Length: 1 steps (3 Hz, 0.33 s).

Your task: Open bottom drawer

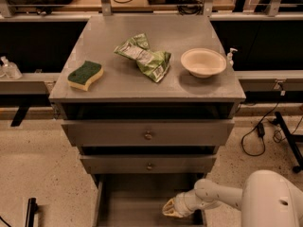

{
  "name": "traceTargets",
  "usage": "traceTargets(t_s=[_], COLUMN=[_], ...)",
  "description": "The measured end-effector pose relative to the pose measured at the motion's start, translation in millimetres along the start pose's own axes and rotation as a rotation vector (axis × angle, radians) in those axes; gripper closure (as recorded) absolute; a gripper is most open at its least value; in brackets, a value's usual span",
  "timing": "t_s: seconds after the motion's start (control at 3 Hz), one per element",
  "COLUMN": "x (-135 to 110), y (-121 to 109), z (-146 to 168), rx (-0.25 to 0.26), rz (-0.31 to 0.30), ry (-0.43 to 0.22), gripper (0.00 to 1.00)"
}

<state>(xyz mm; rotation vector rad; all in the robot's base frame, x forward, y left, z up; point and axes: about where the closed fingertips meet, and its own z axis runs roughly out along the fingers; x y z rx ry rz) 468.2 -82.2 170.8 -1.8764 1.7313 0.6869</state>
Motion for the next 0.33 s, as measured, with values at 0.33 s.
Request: traceTargets(t_s=[0.33], x=[-0.7], y=[1.4], z=[-16.1], rx=[0.045], rz=[0.005], ry=[-0.092], gripper=[1.0])
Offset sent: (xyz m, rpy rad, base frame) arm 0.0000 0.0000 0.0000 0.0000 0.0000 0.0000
